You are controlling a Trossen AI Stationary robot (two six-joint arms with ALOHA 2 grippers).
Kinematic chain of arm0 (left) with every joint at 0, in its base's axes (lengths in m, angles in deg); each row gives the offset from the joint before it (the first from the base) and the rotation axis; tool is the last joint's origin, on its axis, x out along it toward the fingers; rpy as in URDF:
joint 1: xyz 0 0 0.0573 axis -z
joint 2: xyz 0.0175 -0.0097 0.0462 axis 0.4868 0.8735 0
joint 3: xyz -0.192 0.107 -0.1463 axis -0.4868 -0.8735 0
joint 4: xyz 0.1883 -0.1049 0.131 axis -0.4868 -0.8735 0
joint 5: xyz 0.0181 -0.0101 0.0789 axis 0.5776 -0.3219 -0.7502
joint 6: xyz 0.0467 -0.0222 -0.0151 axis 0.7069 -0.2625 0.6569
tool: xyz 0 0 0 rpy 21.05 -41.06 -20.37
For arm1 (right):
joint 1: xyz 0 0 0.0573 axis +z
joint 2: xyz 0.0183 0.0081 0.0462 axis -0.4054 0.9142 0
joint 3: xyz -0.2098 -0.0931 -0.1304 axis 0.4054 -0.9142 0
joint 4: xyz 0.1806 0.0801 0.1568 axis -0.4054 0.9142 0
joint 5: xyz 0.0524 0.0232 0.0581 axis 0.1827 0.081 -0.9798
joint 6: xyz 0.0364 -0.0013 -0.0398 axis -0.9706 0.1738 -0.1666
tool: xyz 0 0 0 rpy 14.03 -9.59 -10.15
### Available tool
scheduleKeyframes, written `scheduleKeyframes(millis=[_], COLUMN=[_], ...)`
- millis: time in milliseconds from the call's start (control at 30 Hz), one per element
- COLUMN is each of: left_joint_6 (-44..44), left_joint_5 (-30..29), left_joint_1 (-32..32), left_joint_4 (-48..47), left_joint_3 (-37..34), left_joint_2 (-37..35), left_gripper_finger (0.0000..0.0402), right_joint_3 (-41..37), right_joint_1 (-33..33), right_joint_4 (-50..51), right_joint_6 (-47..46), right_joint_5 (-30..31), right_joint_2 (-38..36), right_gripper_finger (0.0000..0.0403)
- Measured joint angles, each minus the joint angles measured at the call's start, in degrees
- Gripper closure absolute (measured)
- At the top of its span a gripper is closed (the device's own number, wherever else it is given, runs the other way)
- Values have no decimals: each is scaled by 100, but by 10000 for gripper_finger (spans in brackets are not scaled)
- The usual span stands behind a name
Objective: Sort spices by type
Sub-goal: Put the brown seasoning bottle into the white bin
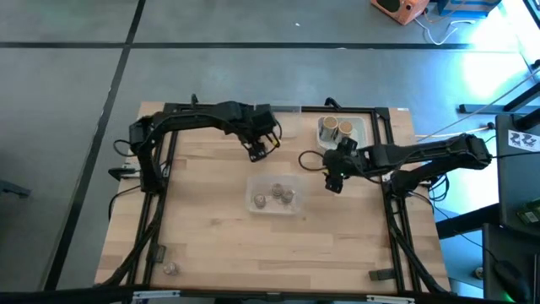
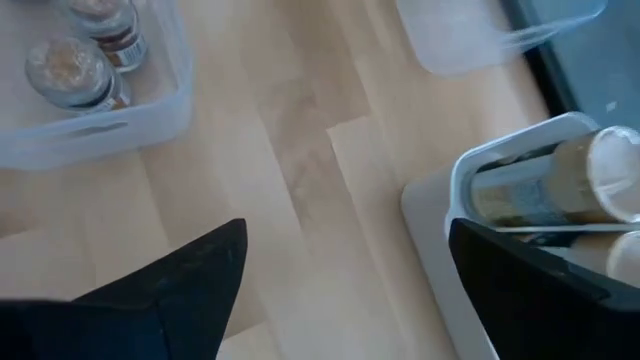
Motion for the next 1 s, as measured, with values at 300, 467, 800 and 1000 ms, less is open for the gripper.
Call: scheduleKeyframes(millis=[300,467,800,1000], left_joint_6=[91,93,96,157], left_joint_5=[-2,138,668,660], left_joint_1=[0,34,117,159], left_joint_4=[14,-42,-421,-393], left_joint_3=[686,1253,2100,2090], left_joint_2=[728,1260,2102,2114], left_gripper_finger=[135,135,135,135], right_joint_3=[-562,-794,-838,-838], right_joint_1=[282,282,278,278], right_joint_4=[-441,-680,-678,-679], right_joint_6=[-57,-59,-162,-164], right_joint_5=[523,620,617,615], right_joint_2=[2,2,2,2], right_gripper_finger=[56,56,56,56])
